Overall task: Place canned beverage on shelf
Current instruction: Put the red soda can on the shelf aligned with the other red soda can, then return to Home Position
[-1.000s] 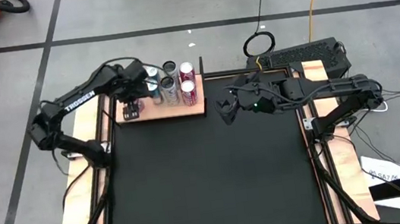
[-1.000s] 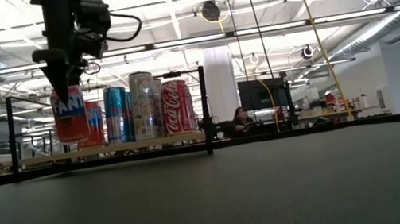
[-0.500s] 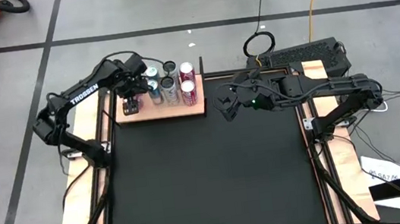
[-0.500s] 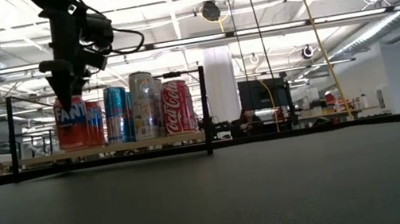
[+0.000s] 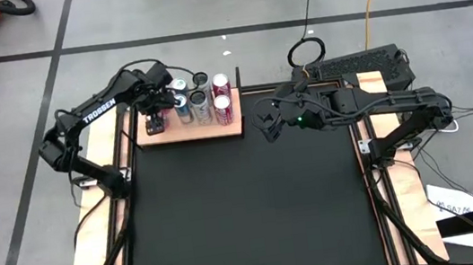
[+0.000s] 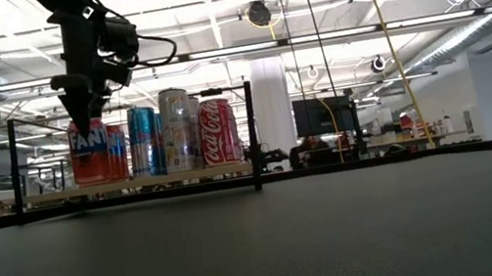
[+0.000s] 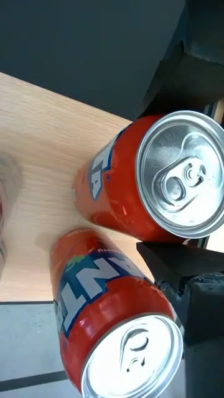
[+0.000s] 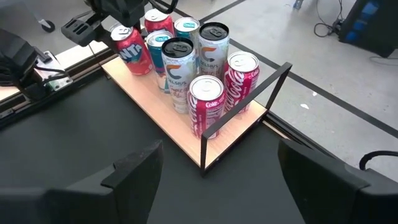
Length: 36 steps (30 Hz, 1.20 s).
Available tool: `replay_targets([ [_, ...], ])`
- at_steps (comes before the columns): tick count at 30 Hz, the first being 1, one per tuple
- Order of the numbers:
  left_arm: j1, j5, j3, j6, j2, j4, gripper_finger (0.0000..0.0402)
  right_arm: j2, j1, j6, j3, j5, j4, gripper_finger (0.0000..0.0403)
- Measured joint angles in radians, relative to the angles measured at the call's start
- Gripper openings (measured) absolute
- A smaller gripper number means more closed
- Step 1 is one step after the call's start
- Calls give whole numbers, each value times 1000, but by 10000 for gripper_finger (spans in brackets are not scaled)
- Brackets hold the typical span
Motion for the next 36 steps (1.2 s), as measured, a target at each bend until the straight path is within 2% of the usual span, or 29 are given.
replay_targets([
  [10,0,-23,-5,-27,-5,6,324,0,0,3,0,0,0,306],
  [26,2,-98,-4,-30,-115,19,327,0,0,3,0,0,0,306],
  [36,-26,-105,11,-147,-201,8,327,0,1,14,0,0,2,306],
])
